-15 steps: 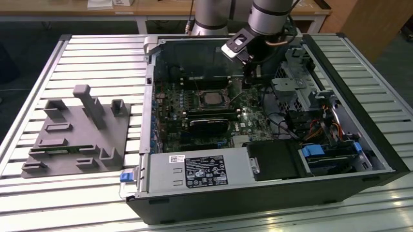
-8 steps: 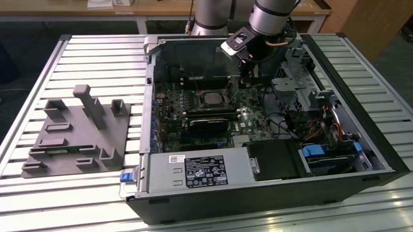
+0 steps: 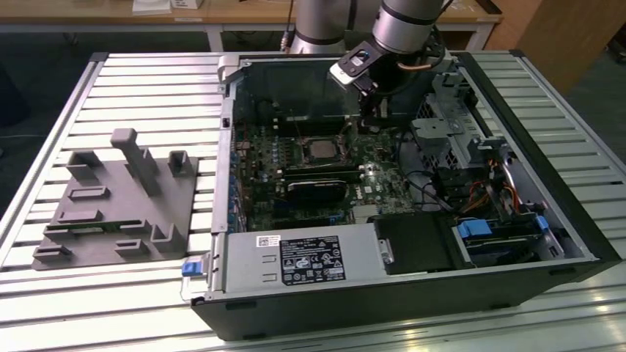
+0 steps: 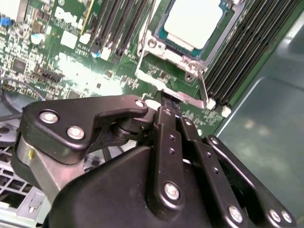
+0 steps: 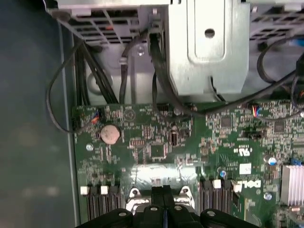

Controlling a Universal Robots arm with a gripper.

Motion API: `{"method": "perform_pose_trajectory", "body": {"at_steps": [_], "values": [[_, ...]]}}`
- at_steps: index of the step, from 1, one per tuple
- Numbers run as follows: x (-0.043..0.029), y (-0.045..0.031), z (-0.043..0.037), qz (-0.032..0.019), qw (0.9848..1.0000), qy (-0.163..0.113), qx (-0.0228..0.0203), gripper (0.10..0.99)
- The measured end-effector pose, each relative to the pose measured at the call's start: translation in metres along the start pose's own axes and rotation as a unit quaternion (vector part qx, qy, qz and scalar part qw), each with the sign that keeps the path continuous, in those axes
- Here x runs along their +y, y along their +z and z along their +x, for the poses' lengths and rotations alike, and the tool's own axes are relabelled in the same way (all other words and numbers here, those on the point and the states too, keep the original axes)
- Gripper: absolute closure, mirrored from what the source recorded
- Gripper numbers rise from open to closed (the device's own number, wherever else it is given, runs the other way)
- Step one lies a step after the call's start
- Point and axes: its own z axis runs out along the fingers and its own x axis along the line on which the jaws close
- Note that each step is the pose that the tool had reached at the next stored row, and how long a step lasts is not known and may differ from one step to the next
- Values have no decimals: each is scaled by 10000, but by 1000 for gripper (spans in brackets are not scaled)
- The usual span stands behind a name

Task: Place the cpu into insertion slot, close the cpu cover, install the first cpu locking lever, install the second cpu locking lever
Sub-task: 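Close the cpu cover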

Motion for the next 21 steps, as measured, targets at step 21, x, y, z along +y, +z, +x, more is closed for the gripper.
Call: {"method": "perform_pose_trajectory", "body": {"at_steps": [21], "values": [[-480, 77, -23, -278, 9996, -16, 22, 980]]}}
